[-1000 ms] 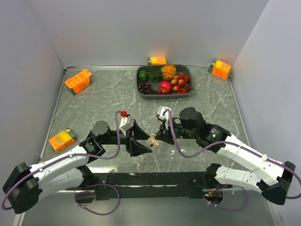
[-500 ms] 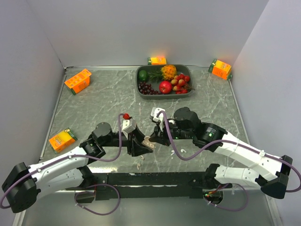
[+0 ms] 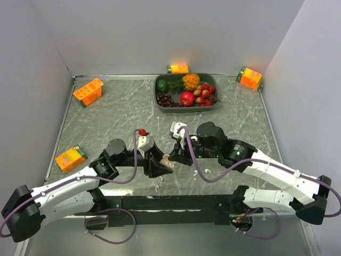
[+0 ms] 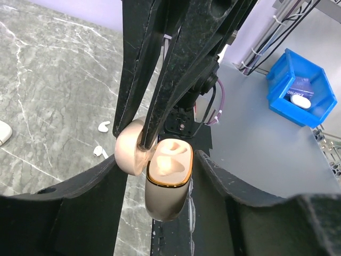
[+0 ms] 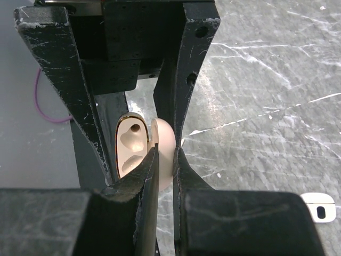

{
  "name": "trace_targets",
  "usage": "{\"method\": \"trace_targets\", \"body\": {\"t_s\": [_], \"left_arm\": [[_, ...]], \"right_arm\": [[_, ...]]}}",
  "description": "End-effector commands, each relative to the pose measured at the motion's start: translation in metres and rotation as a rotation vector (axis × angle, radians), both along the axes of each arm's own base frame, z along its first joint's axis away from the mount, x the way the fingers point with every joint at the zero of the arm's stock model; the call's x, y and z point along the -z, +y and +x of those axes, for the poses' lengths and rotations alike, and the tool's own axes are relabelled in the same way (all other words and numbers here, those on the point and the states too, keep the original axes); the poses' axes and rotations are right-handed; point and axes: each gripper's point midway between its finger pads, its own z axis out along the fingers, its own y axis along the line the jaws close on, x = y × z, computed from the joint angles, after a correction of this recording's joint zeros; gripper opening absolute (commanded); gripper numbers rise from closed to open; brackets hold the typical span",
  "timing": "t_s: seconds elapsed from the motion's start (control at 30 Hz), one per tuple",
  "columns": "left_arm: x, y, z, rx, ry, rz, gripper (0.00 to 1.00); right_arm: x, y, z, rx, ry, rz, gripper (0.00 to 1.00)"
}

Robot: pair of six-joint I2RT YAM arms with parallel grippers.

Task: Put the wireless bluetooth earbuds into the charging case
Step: Adjust the charging case.

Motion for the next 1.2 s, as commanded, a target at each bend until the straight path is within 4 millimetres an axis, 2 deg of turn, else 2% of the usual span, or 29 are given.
{"method": "trace_targets", "body": {"t_s": [0.0,0.43,0.57,0.77,0.97,1.0,1.03,1.07,1.1,1.17], "left_arm": [[-0.0169,-0.0002,-0.0012,0.002,-0.052,-0.057,0.57],[-0.0121,0.0021,-0.0011,-0.014,-0.032,-0.054,0.59],[-0.0147,0.0027,-0.0013,-0.015,-0.038,-0.064,0.57],[-0.0183,0.0007,-0.0028,0.003,-0.047,-0.076,0.42],[-0.0166,-0.0009,-0.004,0.016,-0.038,-0.072,0.13],[-0.0164,-0.0008,-0.0029,0.01,-0.034,-0.071,0.07],[-0.0156,-0.001,-0.0032,0.01,-0.028,-0.067,0.05],[-0.0158,-0.0015,-0.0022,0.007,-0.028,-0.064,0.03],[-0.0164,-0.0014,-0.0017,0.004,-0.028,-0.065,0.01],[-0.0164,-0.0012,-0.0009,-0.003,-0.027,-0.062,0.01]], "right_arm": [[-0.0361,0.0066,0.0002,-0.01,-0.05,0.09,0.0],[-0.0441,0.0051,0.0016,0.01,-0.064,0.127,0.0],[-0.0428,0.0053,0.0015,0.006,-0.062,0.12,0.0],[-0.0402,0.0056,0.0002,0.004,-0.053,0.12,0.0],[-0.0415,0.0041,0.0012,0.015,-0.055,0.122,0.0],[-0.042,0.0036,0.0016,0.019,-0.054,0.124,0.05],[-0.043,0.0042,0.0008,0.017,-0.047,0.128,0.11],[-0.0426,0.0044,0.0005,0.018,-0.043,0.125,0.17],[-0.042,0.0048,0.0006,0.02,-0.039,0.123,0.28],[-0.0456,0.0041,0.0023,0.037,-0.039,0.134,0.39]]}}
